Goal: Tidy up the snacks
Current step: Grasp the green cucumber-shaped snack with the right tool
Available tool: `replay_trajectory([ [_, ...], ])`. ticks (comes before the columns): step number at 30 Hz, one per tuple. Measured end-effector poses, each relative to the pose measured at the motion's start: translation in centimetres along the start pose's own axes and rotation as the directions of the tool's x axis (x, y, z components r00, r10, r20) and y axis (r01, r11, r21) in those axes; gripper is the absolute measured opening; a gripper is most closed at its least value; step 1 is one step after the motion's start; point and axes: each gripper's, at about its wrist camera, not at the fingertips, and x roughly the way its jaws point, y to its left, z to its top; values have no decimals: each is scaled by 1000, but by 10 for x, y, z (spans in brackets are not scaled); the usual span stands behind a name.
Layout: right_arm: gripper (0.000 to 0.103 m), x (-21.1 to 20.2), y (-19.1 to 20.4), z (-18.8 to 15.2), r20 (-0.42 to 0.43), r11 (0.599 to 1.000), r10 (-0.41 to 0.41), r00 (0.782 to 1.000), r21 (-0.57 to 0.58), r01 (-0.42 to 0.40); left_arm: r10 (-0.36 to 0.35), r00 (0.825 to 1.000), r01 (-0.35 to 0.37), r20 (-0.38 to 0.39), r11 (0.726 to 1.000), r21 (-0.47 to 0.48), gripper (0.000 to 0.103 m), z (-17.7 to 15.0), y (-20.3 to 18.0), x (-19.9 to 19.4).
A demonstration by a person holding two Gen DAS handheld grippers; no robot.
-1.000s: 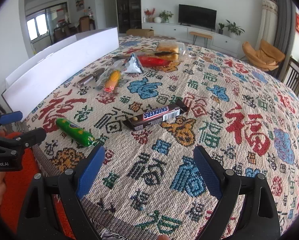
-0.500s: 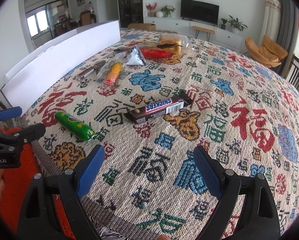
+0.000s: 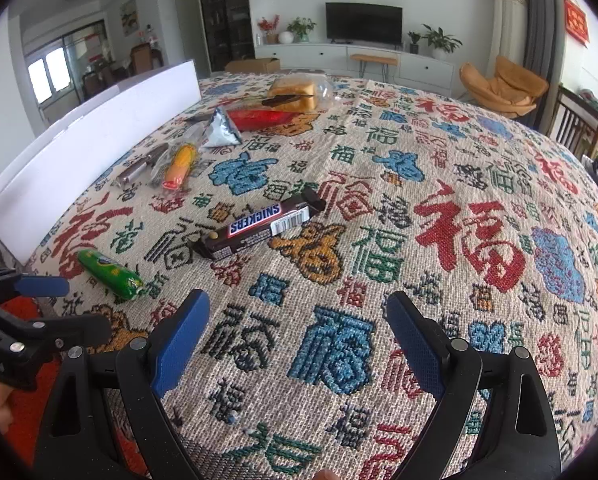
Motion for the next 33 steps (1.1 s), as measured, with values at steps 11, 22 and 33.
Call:
replay_trajectory([
  [11, 92, -9, -32, -2, 25, 997, -22, 999, 75, 20, -16, 992, 16, 128, 1000, 3, 102, 67, 24, 0],
  [22, 92, 18, -14, 30, -108, 947, 309, 945, 124, -295, 61, 985, -43, 162, 992, -118, 102, 20, 57, -64],
  [33, 51, 67, 139, 55, -371, 815, 311, 875, -369, -447, 146, 965, -108, 217, 978, -180, 102, -4, 92, -102],
])
